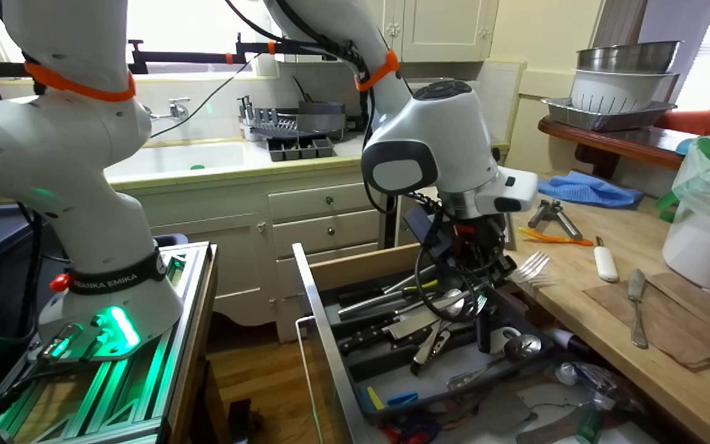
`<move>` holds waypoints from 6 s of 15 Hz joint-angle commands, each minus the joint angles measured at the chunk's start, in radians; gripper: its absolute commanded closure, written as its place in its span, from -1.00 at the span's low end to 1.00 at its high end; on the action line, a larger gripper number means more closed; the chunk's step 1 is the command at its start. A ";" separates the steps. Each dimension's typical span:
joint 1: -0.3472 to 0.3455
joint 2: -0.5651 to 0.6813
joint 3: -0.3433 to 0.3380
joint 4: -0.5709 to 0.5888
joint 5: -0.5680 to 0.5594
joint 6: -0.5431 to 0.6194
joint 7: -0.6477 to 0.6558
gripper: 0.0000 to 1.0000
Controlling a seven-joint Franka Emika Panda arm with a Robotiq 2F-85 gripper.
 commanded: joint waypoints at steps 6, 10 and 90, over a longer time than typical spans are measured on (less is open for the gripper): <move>-0.196 0.024 0.146 0.263 0.006 -0.354 -0.262 0.95; -0.116 0.085 0.058 0.443 -0.027 -0.586 -0.296 0.95; -0.269 0.219 0.377 -0.027 -0.173 0.048 -0.422 -1.00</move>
